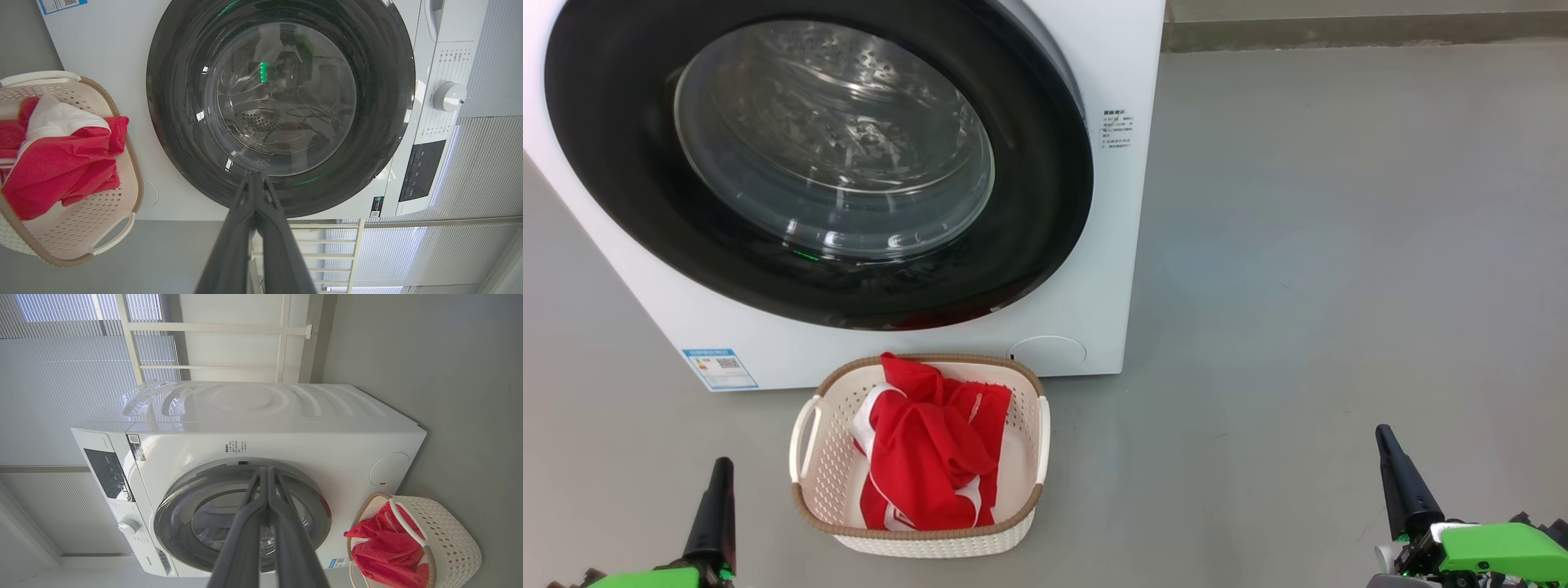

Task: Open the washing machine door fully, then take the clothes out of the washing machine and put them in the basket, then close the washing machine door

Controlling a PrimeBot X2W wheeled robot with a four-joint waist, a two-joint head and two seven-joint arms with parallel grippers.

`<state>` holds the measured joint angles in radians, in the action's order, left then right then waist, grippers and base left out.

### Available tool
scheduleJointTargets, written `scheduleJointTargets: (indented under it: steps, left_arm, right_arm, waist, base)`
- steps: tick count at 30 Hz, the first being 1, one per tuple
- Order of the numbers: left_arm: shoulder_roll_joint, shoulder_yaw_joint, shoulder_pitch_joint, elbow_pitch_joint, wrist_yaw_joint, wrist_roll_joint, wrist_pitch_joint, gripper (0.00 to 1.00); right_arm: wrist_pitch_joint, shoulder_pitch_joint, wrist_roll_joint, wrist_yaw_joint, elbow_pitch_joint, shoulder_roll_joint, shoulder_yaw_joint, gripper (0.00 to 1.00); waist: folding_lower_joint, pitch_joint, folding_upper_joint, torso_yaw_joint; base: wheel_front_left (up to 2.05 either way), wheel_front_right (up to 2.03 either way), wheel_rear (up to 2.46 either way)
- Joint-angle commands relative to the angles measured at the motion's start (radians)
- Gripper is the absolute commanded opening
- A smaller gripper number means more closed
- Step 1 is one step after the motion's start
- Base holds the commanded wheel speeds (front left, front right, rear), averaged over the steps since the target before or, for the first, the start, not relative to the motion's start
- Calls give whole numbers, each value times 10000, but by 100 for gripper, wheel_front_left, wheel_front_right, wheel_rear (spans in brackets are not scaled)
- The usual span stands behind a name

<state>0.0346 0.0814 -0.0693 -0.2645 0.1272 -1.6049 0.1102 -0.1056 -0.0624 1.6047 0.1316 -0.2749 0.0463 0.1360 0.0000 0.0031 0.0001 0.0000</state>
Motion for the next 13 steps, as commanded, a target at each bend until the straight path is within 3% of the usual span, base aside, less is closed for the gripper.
scheduleJointTargets:
  steps: [1,13]
  left_arm:
    - [156,324,-387,196,35,-37,31,0]
    - [156,324,-387,196,35,-38,31,0]
  right_arm:
    - [-76,-456,40,-9,301,39,-223,0]
    - [-76,-456,40,-9,301,39,-223,0]
  waist:
    - [0,0,-1,0]
    - [0,0,-1,0]
  base:
    - [0,0,0]
    - [0,0,0]
